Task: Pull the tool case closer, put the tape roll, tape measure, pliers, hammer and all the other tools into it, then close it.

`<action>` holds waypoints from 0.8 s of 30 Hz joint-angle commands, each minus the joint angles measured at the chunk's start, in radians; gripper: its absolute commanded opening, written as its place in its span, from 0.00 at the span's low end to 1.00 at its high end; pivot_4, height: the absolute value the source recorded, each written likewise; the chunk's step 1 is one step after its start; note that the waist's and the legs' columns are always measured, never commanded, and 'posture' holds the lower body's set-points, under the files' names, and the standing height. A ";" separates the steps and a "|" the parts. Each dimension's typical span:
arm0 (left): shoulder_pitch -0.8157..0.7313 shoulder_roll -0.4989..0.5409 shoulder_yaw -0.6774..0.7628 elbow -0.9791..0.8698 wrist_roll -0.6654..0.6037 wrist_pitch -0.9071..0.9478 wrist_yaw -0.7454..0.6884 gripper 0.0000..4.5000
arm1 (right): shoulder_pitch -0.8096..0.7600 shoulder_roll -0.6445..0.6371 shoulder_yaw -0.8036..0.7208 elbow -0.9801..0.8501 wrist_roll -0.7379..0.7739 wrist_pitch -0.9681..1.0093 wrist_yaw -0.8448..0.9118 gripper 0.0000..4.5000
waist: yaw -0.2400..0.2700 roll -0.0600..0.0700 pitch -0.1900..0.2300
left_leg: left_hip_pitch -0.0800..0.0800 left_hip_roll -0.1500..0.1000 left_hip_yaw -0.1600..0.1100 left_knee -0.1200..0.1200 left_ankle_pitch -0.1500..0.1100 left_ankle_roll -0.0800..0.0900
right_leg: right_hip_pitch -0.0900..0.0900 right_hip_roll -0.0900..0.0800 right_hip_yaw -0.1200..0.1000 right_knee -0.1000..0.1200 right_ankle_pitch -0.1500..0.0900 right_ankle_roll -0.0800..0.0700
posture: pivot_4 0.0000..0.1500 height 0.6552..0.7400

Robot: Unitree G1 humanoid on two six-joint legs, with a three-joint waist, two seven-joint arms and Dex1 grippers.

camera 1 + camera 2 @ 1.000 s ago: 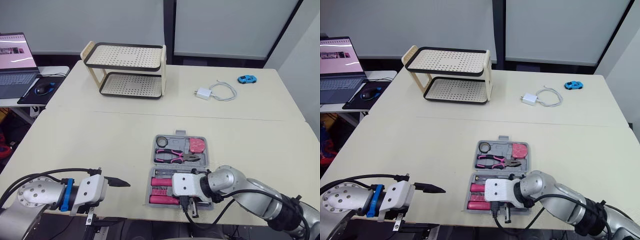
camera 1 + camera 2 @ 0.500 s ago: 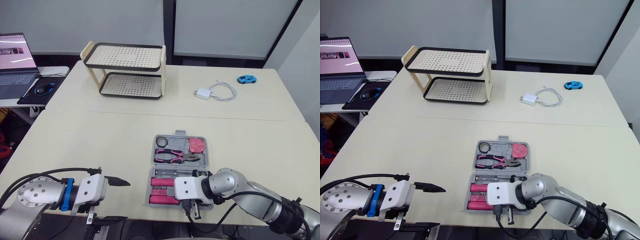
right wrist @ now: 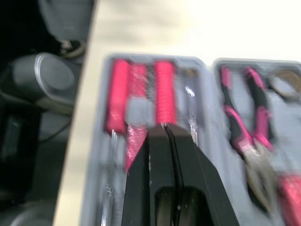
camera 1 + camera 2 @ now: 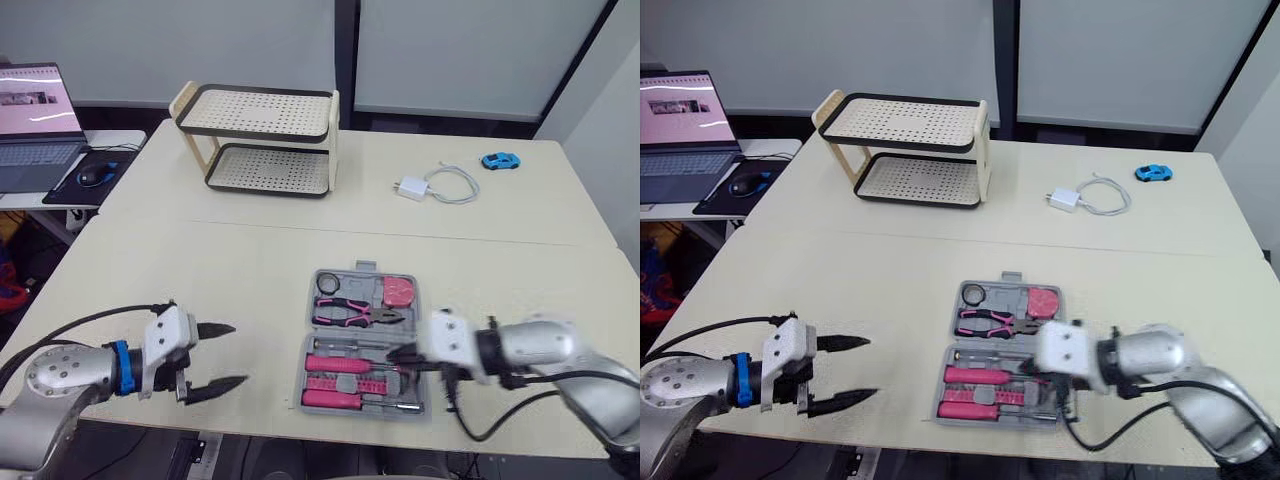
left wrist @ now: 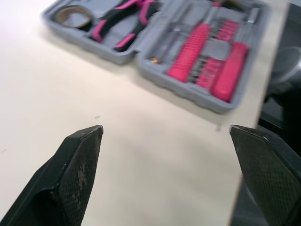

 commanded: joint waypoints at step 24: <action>-0.464 -0.227 -0.338 0.570 0.293 -0.337 -0.047 0.01 | -0.051 0.091 0.040 0.605 -0.289 -0.413 -0.043 0.00 | -0.005 0.001 0.001 | 0.001 0.000 0.001 0.001 0.000 0.000 | 0.000 0.000 0.001 0.002 0.001 0.001 | 1.00 0.94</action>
